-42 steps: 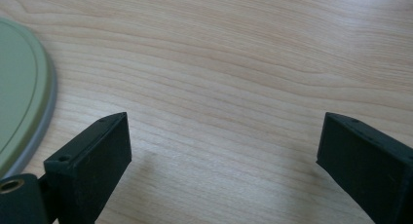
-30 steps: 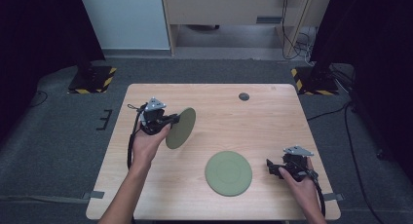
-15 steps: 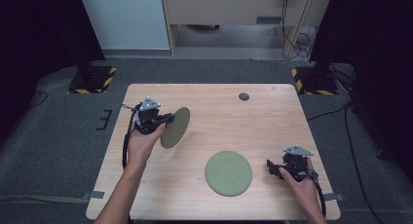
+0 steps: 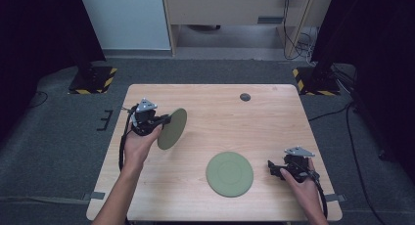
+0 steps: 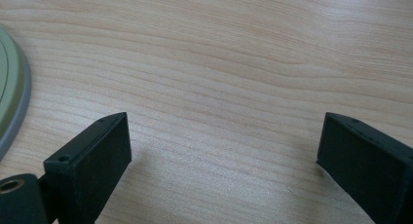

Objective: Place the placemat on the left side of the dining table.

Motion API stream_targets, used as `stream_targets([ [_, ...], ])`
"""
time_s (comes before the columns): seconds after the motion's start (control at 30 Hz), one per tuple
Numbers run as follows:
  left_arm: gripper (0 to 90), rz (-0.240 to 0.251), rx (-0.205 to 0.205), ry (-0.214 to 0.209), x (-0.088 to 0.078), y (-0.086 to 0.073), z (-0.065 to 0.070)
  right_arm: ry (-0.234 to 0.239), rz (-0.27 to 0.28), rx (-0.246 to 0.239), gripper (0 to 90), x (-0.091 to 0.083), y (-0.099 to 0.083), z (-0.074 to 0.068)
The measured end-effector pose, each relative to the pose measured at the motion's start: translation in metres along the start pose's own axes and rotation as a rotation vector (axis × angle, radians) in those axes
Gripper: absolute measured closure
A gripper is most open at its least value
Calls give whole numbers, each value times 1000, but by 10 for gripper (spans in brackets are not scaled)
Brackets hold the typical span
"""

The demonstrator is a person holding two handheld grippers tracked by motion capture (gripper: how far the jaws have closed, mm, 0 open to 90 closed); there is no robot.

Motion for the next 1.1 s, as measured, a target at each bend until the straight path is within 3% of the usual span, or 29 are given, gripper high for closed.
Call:
stream_targets([
  [0.63, 857, 3, -21, 40, -5, -12, -21, 4, -5, 0, 57, 0, 0, -2],
  [0.8, 857, 7, -42, 78, -12, -17, -38, 3, -4, -3, 57, 1, 0, -1],
  [1.1, 857, 12, -67, 100, -19, -24, -55, 4, -4, -1, 57, 1, 0, -2],
])
Point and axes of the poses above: each handheld gripper's, and its own axes: x roughly forward along the jaws, y roughly out of its top, z roughly to its right, the point moved 7 cm from there along x, roughly forward along the jaws, and after that the axes turned 11 degrees about -x, right-handed, at the moved point
